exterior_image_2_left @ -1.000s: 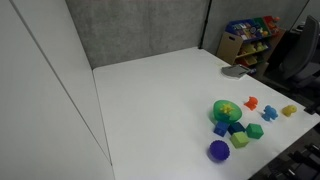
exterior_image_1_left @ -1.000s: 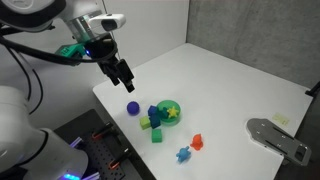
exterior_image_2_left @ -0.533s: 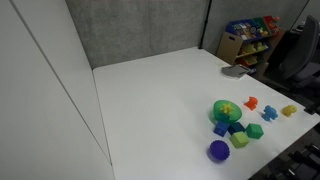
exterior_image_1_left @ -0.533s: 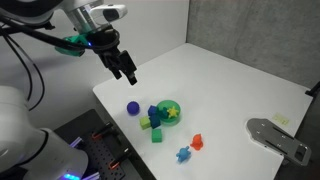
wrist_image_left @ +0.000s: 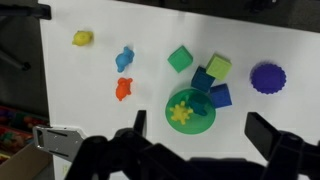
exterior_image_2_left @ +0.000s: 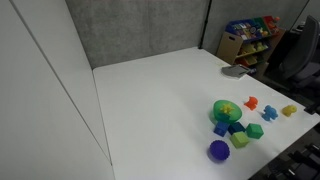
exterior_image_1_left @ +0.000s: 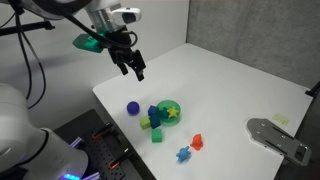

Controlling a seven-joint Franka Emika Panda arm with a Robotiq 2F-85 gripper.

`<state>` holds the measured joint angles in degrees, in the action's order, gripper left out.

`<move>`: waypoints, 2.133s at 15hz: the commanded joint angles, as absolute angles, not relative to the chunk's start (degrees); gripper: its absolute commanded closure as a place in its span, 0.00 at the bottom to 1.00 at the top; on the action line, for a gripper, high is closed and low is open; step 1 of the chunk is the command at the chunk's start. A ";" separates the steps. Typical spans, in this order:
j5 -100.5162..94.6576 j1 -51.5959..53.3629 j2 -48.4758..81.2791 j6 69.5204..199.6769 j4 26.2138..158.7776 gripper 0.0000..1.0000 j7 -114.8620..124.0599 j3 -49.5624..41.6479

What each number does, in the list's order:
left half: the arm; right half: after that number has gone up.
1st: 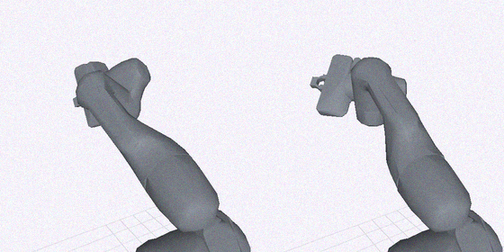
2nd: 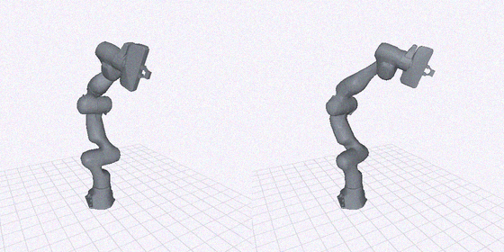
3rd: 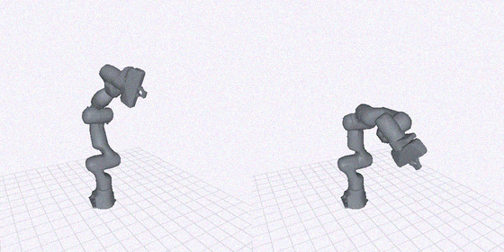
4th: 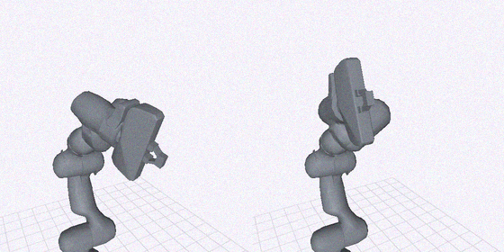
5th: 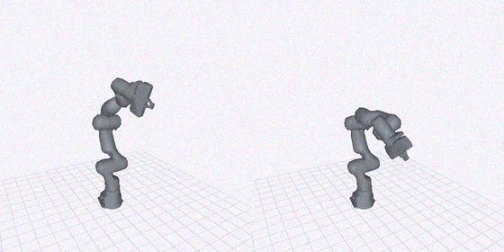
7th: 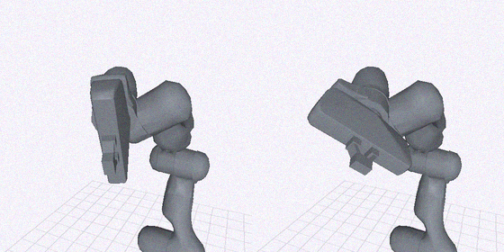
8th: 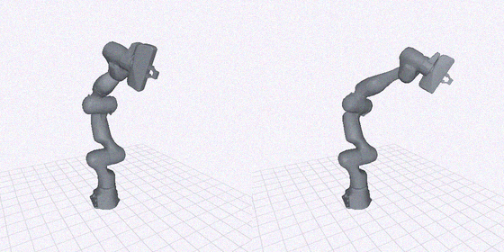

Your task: Pick up the green toy from the green bowl and put it on the table

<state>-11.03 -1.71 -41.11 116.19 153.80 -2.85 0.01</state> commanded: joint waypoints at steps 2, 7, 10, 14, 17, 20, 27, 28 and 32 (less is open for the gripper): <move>-5.51 0.63 -29.24 120.19 148.22 0.00 -5.05 -2.62; 1.99 3.17 -19.55 126.49 145.60 0.00 -9.30 -3.62; 6.16 4.07 -13.87 129.33 144.32 0.00 -12.31 -3.58; 9.02 3.83 -7.73 132.99 144.07 0.00 -13.29 -2.67; 10.46 3.28 -4.07 135.21 144.68 0.00 -12.99 -2.24; 10.70 2.53 -0.56 137.73 144.87 0.00 -12.94 -2.05; 12.90 0.63 7.31 144.93 144.55 0.00 -13.13 -0.75; 12.61 0.33 8.33 146.15 144.24 0.00 -12.54 -0.54; 11.77 -1.02 11.55 148.75 142.82 0.00 -12.04 0.04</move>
